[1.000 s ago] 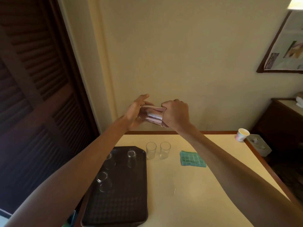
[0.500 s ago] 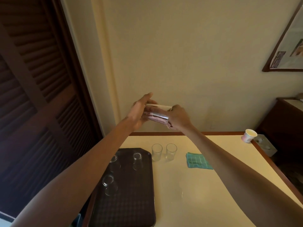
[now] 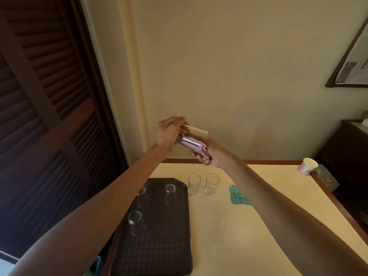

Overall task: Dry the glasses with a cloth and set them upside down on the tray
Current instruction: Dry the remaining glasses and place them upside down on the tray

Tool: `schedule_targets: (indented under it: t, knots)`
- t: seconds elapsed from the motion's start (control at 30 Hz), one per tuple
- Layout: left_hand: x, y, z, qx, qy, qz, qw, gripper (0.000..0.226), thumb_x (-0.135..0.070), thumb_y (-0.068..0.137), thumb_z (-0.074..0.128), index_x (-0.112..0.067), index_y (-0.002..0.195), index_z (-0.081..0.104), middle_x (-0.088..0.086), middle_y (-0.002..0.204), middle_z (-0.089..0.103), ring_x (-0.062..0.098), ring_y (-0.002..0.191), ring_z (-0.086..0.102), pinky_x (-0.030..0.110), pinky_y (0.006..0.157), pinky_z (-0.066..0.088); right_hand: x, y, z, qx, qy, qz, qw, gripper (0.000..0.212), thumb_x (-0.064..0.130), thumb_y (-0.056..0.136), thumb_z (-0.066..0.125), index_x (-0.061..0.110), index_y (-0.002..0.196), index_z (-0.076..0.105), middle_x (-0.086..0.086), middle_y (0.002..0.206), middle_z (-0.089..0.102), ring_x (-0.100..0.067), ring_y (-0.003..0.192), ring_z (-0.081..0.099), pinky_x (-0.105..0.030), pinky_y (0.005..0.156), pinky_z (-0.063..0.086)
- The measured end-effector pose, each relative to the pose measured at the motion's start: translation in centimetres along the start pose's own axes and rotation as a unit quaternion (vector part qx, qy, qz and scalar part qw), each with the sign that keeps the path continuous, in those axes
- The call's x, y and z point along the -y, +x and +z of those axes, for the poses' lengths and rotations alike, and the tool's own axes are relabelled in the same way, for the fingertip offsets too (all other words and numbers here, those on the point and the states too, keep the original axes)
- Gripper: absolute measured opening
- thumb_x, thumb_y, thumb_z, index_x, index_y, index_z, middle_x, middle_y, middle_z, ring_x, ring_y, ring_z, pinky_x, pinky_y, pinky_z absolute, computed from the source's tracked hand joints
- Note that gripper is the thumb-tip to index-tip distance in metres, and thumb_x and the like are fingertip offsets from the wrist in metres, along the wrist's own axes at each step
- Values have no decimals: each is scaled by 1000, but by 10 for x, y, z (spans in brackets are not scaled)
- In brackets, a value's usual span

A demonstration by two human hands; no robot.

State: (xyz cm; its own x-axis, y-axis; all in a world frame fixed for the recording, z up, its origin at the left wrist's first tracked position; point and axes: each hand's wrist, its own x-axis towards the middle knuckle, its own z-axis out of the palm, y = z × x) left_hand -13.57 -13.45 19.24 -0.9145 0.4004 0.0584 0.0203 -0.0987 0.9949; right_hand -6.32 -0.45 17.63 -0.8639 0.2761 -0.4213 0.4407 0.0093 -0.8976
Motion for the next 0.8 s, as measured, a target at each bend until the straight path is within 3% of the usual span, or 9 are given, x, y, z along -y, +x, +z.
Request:
schedule_targets:
  t: [0.13, 0.23, 0.3, 0.4, 0.47, 0.57, 0.63, 0.73, 0.8]
  knots:
    - [1, 2, -13, 62, -28, -135, 989, 30, -36, 100, 61, -7, 98, 68, 15, 92, 68, 28, 89, 66, 42, 87, 56, 13, -12, -2, -243, -430, -256, 831, 35, 35, 94, 57, 9, 71, 63, 8, 49, 44, -5, 40, 41, -19, 38, 27]
    - [-2, 3, -14, 32, 7, -172, 984, 21, -31, 98, 65, -10, 95, 65, 15, 96, 67, 32, 102, 68, 48, 100, 57, 26, -32, 7, -278, -524, -315, 741, 33, 48, 78, 43, 19, 66, 54, 3, 54, 40, -15, 49, 37, -26, 45, 18]
    - [-7, 5, -12, 0, 12, -148, 989, 19, -28, 96, 67, -11, 87, 64, 11, 86, 66, 29, 91, 67, 44, 91, 59, 23, -25, 10, -280, -480, -306, 773, 32, 41, 82, 49, 14, 64, 54, -4, 58, 52, -19, 50, 45, -25, 42, 24]
    - [-11, 7, -10, -37, 9, -57, 998, 21, -20, 94, 67, -12, 75, 63, 4, 70, 62, 23, 73, 61, 34, 69, 55, 16, -10, 15, -97, -128, -106, 981, 46, 37, 99, 52, 1, 73, 61, -6, 55, 59, -11, 38, 48, -17, 33, 33]
    - [-10, 6, -11, -37, 15, -2, 999, 18, -15, 92, 67, -12, 75, 67, 3, 67, 64, 22, 68, 61, 32, 64, 52, 10, -7, 21, 32, 55, 18, 998, 56, 46, 103, 41, 5, 71, 62, -2, 50, 57, -7, 32, 42, -14, 30, 28]
    - [-7, 5, -20, 7, -50, -28, 998, 14, -15, 92, 66, -9, 80, 69, 10, 73, 65, 24, 70, 61, 33, 64, 51, 16, -16, 22, -38, -36, -48, 997, 43, 31, 105, 43, -1, 83, 63, -4, 54, 57, -9, 37, 44, -14, 31, 27]
    - [-5, 5, -26, 48, -74, -85, 993, 16, -21, 94, 65, -8, 85, 67, 11, 78, 64, 23, 74, 62, 34, 69, 52, 21, -20, 16, -175, -294, -208, 916, 41, 33, 100, 49, 0, 80, 63, 2, 54, 49, -6, 41, 42, -15, 36, 28]
    - [-1, 5, -25, 68, -10, -130, 989, 17, -24, 98, 64, -9, 88, 65, 8, 76, 66, 22, 75, 64, 33, 69, 55, 21, -20, 11, -296, -567, -356, 681, 51, 60, 85, 41, 18, 61, 58, 5, 50, 39, -16, 43, 35, -23, 45, 17]
    - [2, 6, -21, 32, 18, -107, 994, 21, -22, 97, 65, -11, 79, 64, 5, 69, 63, 24, 75, 62, 32, 66, 52, 16, -12, 8, -304, -559, -404, 657, 47, 55, 85, 59, 16, 60, 62, 4, 50, 41, -19, 42, 36, -20, 47, 15]
